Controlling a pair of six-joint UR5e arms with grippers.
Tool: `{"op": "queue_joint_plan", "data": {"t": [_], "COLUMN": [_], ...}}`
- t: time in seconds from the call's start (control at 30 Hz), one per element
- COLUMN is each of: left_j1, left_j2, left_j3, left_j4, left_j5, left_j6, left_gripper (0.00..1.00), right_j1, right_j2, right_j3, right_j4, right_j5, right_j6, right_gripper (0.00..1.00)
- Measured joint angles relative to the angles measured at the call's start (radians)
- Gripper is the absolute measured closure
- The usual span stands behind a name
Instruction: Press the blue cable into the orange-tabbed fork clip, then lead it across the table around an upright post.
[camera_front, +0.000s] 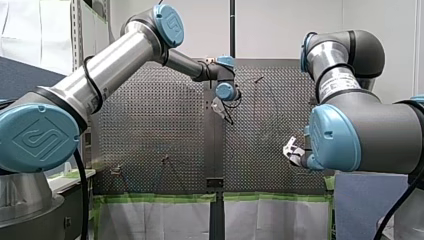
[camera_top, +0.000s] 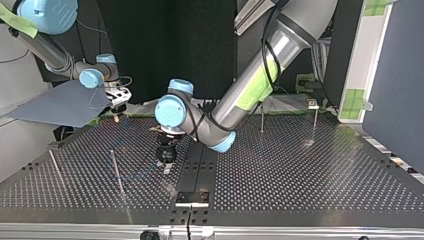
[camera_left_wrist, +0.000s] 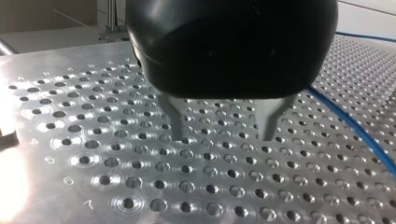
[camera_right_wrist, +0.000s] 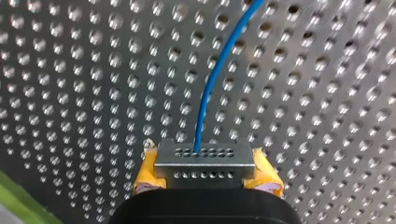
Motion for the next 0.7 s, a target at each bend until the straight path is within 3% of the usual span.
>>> {"op": "queue_joint_plan", "data": {"t": [0.5, 0.7], "left_j1": [0.003, 0.003], "left_j2": [0.0, 0.0], "left_j3": [0.0, 0.0], "left_j4": [-0.01, -0.01], "left_j5": [-0.012, -0.012], "left_j6": [-0.001, -0.001], "left_gripper": [0.07, 0.07], "right_j1": [-0.024, -0.031], "right_j2": [0.087, 0.095], "right_j3": [-0.015, -0.017], "right_j4": [-0.029, -0.038], "right_j5": [0.0, 0.0], "right_j6": [-0.002, -0.004], "right_gripper": [1.0, 1.0]}}
